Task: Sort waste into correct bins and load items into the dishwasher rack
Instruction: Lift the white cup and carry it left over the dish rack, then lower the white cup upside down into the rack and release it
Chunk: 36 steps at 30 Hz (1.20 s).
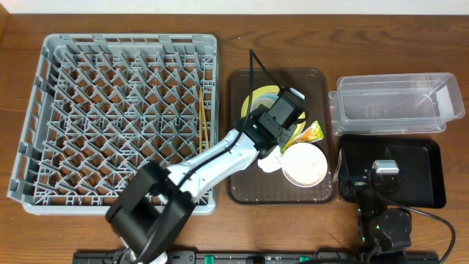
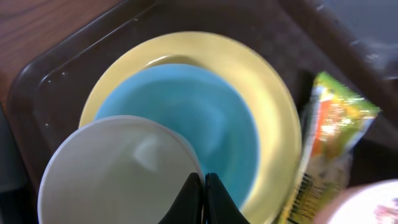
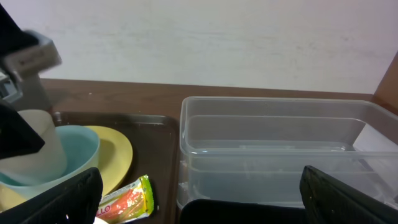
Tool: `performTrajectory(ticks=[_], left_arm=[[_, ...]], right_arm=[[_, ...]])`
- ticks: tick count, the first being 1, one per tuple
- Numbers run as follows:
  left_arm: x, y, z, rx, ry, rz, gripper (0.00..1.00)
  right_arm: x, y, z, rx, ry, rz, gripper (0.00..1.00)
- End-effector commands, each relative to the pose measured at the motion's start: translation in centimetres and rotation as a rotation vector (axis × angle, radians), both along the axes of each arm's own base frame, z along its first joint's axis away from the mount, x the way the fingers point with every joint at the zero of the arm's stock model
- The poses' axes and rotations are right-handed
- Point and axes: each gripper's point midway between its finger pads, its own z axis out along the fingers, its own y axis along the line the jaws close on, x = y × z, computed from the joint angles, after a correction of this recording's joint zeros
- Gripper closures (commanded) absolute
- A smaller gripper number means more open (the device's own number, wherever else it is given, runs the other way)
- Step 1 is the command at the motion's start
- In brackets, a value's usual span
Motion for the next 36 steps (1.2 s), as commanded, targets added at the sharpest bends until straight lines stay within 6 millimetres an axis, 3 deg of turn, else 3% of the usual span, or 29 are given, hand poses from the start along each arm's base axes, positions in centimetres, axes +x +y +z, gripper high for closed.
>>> performTrajectory(ticks=[1,4,9,16,20,23,26,36], left_arm=[[-0.5,-1.6,7.9,-0.202,-0.053,-0.071,0.94],[-1.2,-1.4,11.4,-0.32,-0.047,-0.086,0.94],[-1.6,1.0,17.1,-0.562,0.018,-0.1,0.94],[1.6,8.0,22.4,-0.988,0.23,-0.095,0.94],[4.1,12.6,24.1,-1.174,0.322,-0.111,0.93],[6.4,15.6,23.9,-1.269,0.388,-0.094,0.94],[8.4,17.2,22.3,-1.325,0.447,-0.06,0.94],[14.0,19.9,12.7,-1.402,0.576,0.146,0.94]], right_arm=[[0.0,-0.2,-0.2,-0.005,0.005,-0.007,0.01],[0.0,-0.2,-0.2,-0.005,0.005,-0.007,0.01],[0.0,-0.2,-0.2,-0.005,0.005,-0.007,0.01],[0.0,-0.2,-0.2,-0.005,0.005,-0.007,0.01],[0.0,-0.2,-0.2,-0.005,0.005,-0.007,0.01],[0.0,-0.2,-0.2,-0.005,0.005,-0.007,0.01],[0.0,-0.2,-0.2,-0.005,0.005,-0.007,0.01],[0.0,-0.2,-0.2,-0.005,0.005,-0.007,0.01]])
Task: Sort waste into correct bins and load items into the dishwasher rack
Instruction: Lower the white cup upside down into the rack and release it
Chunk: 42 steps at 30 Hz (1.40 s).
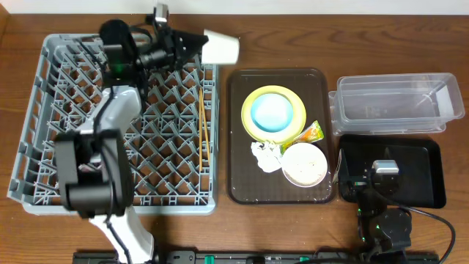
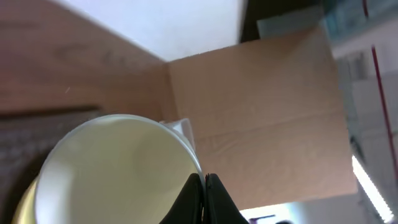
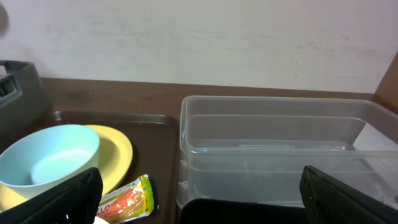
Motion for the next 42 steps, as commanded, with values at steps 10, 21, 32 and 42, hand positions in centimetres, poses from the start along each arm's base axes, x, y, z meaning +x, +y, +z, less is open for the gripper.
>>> performTrajectory(ticks=[10,21,32,42], left_arm=[[1.8,2.2,-5.7,-0.029,0.154,0.04,0.94],[2.2,2.4,-6.4,-0.026,0.165,0.059,0.94],[2.2,3.1,-8.8,0.079,0.081,0.089,0.93],[2.5,4.9,-8.9,0.093,0.061,0.125,0.83]], right_arm=[[0.0,-0.2,-0.1,-0.005,0.003,-0.007,0.01],[0.0,-0.2,-0.1,-0.005,0.003,-0.007,0.01],[0.0,-0.2,-0.1,-0.005,0.003,-0.007,0.01],[0.0,-0.2,-0.1,-0.005,0.003,-0.007,0.01]])
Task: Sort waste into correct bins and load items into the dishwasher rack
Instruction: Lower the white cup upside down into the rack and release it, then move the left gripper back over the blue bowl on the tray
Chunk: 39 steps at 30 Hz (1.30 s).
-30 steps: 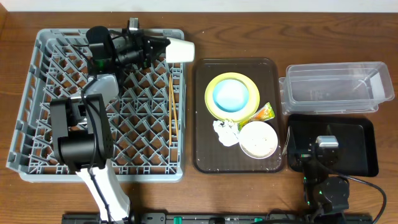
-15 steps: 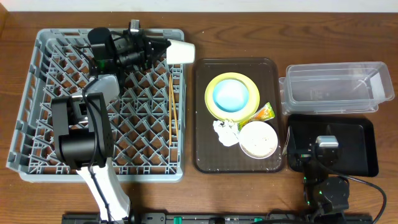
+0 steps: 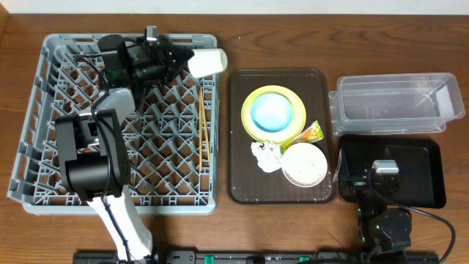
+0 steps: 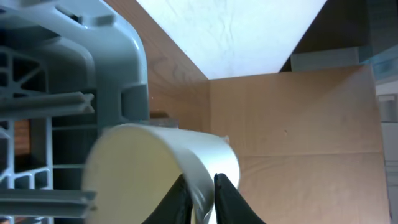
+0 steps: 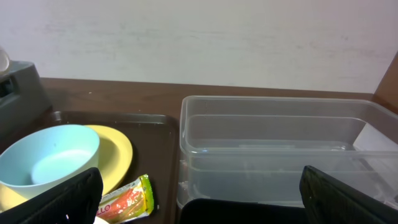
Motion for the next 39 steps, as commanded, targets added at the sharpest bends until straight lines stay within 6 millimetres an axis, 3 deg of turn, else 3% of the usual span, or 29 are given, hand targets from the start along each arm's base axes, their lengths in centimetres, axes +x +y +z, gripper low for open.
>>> performTrajectory(ticks=[1,9,23,32,35,39], left_arm=[[0.2,0.6,-0.8,0.019,-0.019,0.012,0.78],[0.4,1.6,-0.8,0.03,-0.037,0.029,0.75],[0.4,5.6,-0.9,0.019,-0.016,0.092,0.53],[-0.1,6.4,-0.5,-0.001,-0.017,0.076,0.55],[-0.3,6.2,0.2,-0.009,-0.021,0.066,0.58],[-0.6,6.2,3.3,-0.007,-0.061,0.068,0.61]], right_arm=[[0.0,-0.2,-0.1,-0.005,0.003,-0.007,0.01],[0.0,-0.2,-0.1,-0.005,0.003,-0.007,0.01],[0.0,-0.2,-0.1,-0.005,0.003,-0.007,0.01],[0.0,-0.2,-0.1,-0.005,0.003,-0.007,0.01],[0.0,-0.2,-0.1,-0.005,0.003,-0.007,0.01],[0.0,-0.2,-0.1,-0.005,0.003,-0.007,0.01]])
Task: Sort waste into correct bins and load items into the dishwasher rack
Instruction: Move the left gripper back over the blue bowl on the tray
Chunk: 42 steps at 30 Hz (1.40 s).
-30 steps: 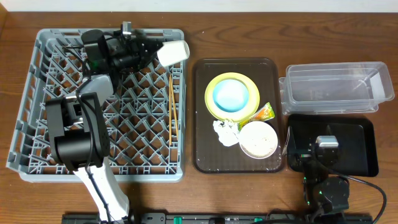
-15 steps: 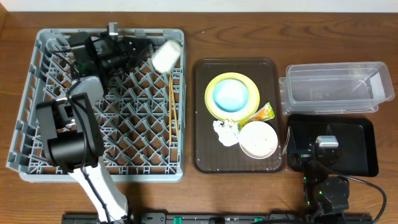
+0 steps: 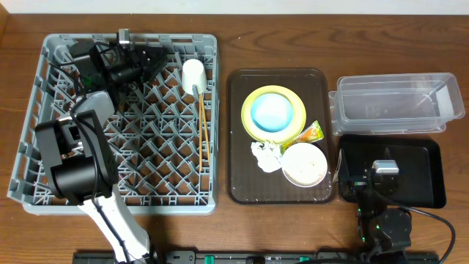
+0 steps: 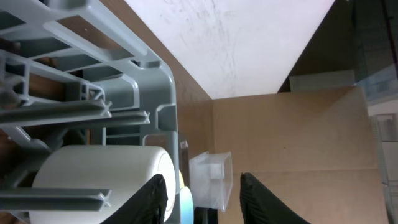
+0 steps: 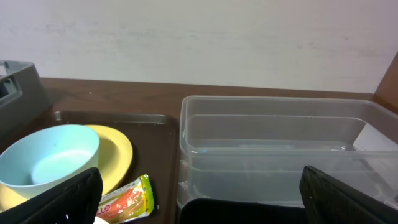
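Observation:
A white cup (image 3: 193, 75) lies on its side in the grey dishwasher rack (image 3: 44, 110), near its far right corner. My left gripper (image 3: 157, 60) is just left of the cup, open and holding nothing. In the left wrist view the cup (image 4: 99, 174) sits beside the left finger (image 4: 155, 196). A blue bowl (image 3: 271, 111) rests on a yellow plate (image 3: 293, 128) on the brown tray (image 3: 238, 183). A snack wrapper (image 3: 314, 132), crumpled paper (image 3: 265, 156) and a white round lid (image 3: 305, 164) also lie there. My right gripper (image 5: 199, 208) stands open over the black bin (image 3: 432, 183).
Wooden chopsticks (image 3: 204, 128) lie in the rack's right side. A clear plastic bin (image 3: 396, 103) stands at the far right, behind the black bin. The rack's ribs rise around the left gripper.
The left gripper let go of the white cup, which now lies in the rack. The gripper has opened and drawn back to the left. The right arm is unchanged.
The left gripper was shut on the white cup's rim over the blue bowl on the tray. Then it held the cup above the rack's far right corner, then lower at the rack's edge. Now the cup lies in the rack, released.

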Tool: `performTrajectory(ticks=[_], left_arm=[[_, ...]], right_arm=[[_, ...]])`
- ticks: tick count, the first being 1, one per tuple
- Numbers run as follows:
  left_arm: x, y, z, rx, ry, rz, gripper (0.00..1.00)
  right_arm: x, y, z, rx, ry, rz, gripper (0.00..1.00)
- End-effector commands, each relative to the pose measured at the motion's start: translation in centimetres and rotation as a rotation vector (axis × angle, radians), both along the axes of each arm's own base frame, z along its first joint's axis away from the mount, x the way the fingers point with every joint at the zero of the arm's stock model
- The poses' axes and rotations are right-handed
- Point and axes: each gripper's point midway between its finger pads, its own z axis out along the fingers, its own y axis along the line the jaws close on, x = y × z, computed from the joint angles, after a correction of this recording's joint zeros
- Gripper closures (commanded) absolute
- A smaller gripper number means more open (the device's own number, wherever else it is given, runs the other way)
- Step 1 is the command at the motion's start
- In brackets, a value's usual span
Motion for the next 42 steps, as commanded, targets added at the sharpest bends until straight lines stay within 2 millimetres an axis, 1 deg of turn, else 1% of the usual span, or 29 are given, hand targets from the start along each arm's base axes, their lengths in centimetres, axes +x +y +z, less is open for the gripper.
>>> performTrajectory(ticks=[1,3,5,8,10,11,13,15,17,18,19,20,23,28,31,33,35,38,42], left_arm=[[-0.8,-0.3,4.2,0.001,-0.065,-0.016,0.62],[-1.3,-0.4,7.0,0.013,-0.113,-0.011,0.64],[-2.2,-1.0,10.3,0.029,-0.168,-0.014,0.66],[-3.9,-2.2,14.0,0.063,-0.207,-0.005,0.68],[-5.0,-3.1,15.1,0.112,-0.197,0.028,0.7],[-5.5,-3.5,15.1,0.148,-0.181,0.051,0.71],[-6.8,-4.1,14.2,0.282,-0.137,0.117,0.71],[-8.3,-4.6,12.4,0.479,-0.082,0.176,0.7],[-10.1,-5.9,10.7,0.686,-0.058,0.18,0.69],[-10.9,-6.9,10.0,0.768,-0.063,0.159,0.65],[-11.8,-8.5,9.2,0.858,-0.076,0.119,0.62],[-12.3,-9.7,8.8,0.903,-0.09,0.088,0.61],[-13.8,-14.5,7.0,1.04,-0.144,-0.01,0.58],[-14.8,-21.2,4.5,1.164,-0.254,-0.088,0.56],[-15.0,-25.2,2.5,1.196,-0.324,-0.145,0.55],[-15.1,-26.9,1.1,1.203,-0.345,-0.175,0.55],[-14.9,-28.3,-0.8,1.216,-0.354,-0.197,0.56],[-14.6,-29.6,-3.2,1.224,-0.349,-0.22,0.56],[-14.4,-30.6,-5.9,1.236,-0.34,-0.245,0.56]], right_arm=[[0.0,-0.2,-0.1,-0.005,0.003,-0.007,0.01],[0.0,-0.2,-0.1,-0.005,0.003,-0.007,0.01],[0.0,-0.2,-0.1,-0.005,0.003,-0.007,0.01],[0.0,-0.2,-0.1,-0.005,0.003,-0.007,0.01],[0.0,-0.2,-0.1,-0.005,0.003,-0.007,0.01],[0.0,-0.2,-0.1,-0.005,0.003,-0.007,0.01],[0.0,-0.2,-0.1,-0.005,0.003,-0.007,0.01],[0.0,-0.2,-0.1,-0.005,0.003,-0.007,0.01],[0.0,-0.2,-0.1,-0.005,0.003,-0.007,0.01],[0.0,-0.2,-0.1,-0.005,0.003,-0.007,0.01],[0.0,-0.2,-0.1,-0.005,0.003,-0.007,0.01],[0.0,-0.2,-0.1,-0.005,0.003,-0.007,0.01],[0.0,-0.2,-0.1,-0.005,0.003,-0.007,0.01],[0.0,-0.2,-0.1,-0.005,0.003,-0.007,0.01],[0.0,-0.2,-0.1,-0.005,0.003,-0.007,0.01],[0.0,-0.2,-0.1,-0.005,0.003,-0.007,0.01],[0.0,-0.2,-0.1,-0.005,0.003,-0.007,0.01],[0.0,-0.2,-0.1,-0.005,0.003,-0.007,0.01],[0.0,-0.2,-0.1,-0.005,0.003,-0.007,0.01]])
